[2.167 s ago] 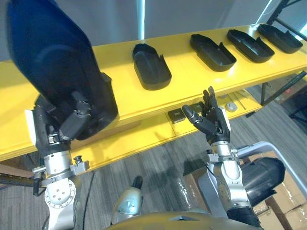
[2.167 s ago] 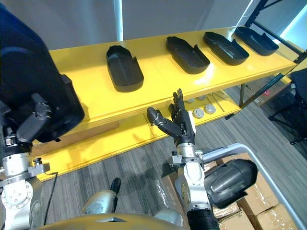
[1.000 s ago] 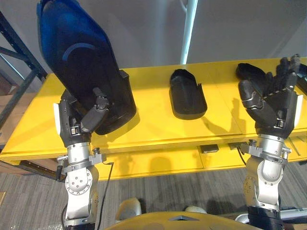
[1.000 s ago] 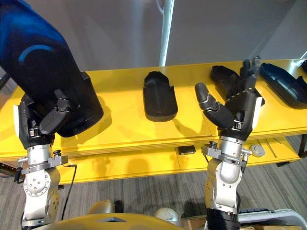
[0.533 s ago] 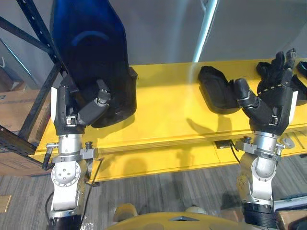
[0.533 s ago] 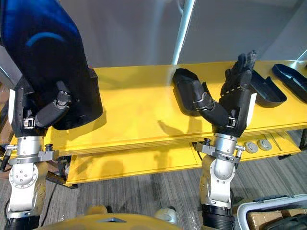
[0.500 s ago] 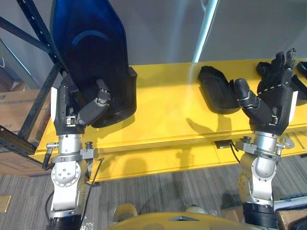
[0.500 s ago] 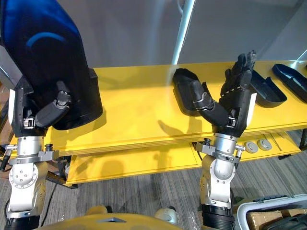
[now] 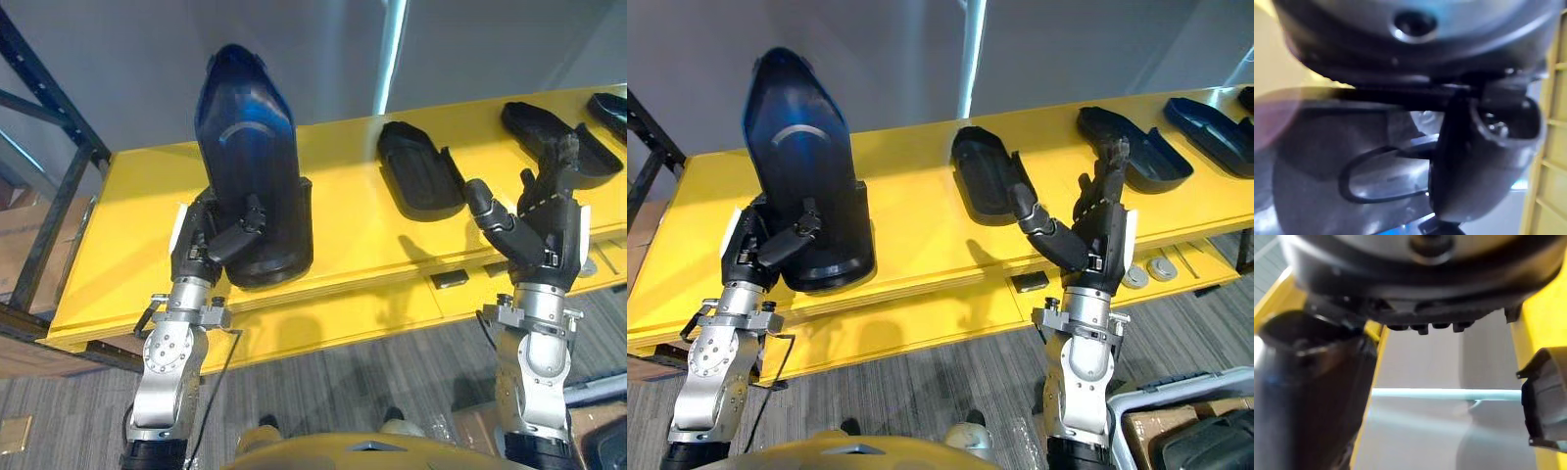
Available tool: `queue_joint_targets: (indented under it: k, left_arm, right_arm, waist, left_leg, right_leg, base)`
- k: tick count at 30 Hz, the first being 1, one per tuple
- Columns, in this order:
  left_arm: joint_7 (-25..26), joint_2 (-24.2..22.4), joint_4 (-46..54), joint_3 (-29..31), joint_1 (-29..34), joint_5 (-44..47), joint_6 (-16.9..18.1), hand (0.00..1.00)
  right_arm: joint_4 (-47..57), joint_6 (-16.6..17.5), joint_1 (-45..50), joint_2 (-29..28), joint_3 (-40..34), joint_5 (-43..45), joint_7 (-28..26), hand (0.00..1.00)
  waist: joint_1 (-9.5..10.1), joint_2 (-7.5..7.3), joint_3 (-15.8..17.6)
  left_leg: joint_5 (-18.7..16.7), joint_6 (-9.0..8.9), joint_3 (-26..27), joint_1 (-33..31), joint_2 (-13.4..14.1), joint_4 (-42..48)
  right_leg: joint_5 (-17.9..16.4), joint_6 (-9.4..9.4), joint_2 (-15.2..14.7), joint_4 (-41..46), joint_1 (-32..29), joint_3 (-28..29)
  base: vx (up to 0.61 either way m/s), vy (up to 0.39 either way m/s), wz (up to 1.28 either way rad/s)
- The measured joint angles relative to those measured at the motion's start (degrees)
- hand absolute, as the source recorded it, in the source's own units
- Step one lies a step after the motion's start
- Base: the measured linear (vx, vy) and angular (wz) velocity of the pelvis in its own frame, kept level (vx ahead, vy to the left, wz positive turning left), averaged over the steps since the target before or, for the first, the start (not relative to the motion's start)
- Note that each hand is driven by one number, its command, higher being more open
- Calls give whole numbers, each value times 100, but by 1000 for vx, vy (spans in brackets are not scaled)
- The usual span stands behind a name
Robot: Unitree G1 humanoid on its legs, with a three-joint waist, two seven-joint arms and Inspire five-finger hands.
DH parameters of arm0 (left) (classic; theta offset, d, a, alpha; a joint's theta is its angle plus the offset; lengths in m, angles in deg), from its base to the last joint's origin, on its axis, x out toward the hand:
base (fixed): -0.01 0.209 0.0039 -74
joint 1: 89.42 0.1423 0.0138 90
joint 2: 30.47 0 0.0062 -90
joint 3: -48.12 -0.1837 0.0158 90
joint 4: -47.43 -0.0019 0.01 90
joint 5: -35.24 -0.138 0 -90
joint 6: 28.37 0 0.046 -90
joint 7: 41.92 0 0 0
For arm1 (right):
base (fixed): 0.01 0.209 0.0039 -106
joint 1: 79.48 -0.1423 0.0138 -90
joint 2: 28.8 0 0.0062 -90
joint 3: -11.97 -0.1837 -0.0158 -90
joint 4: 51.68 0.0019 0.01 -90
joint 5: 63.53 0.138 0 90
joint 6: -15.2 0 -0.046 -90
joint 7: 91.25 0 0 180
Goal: Walk over and take three plastic housings, then place them on the shelf
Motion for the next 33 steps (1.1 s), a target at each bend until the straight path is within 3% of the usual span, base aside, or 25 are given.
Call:
queue_joint_targets:
  k: [10,17,24,25,33]
  left_arm:
    - [860,211,-1317,-103,-1287,29,-890,0]
    - [1222,262,-2018,-106,-1709,141,-1020,0]
    - [1306,263,-2755,-177,-2379,225,-1322,0]
    - [1310,264,-2872,-206,-2492,310,-1377,100]
    - [1261,335,-3634,-302,-3094,370,-1351,100]
  right_arm:
    - [1,-57,59,14,310,-40,-323,100]
    - [0,-58,64,121,669,206,-816,100]
    - [-14,-66,-206,377,1599,176,-1148,100]
    - [-17,-93,-303,418,1671,176,-1140,100]
    - [-18,-300,-586,468,1799,254,-1197,100]
  waist:
    - [-166,16,-12]
    - [-240,50,-32]
    - [-222,153,-50]
    - [-218,160,-48]
    - [-179,177,-44]
  left_leg:
    - [301,-57,243,410,12,-581]
    - [338,-63,268,472,11,-654]
    - [417,-44,171,412,6,-691]
    - [437,-40,147,387,6,-696]
    - [527,-32,135,400,0,-799]
  right_leg:
    - [8,2,103,12,-11,189]
    - [8,2,117,12,-9,204]
    - [7,3,116,20,-15,133]
    - [7,3,116,24,-32,112]
    - [6,2,118,85,-91,106]
  base:
    - [1,-11,-11]
    - [2,1,-1]
    - [-22,-1,6]
    - [-28,-2,11]
    - [-2,0,1]
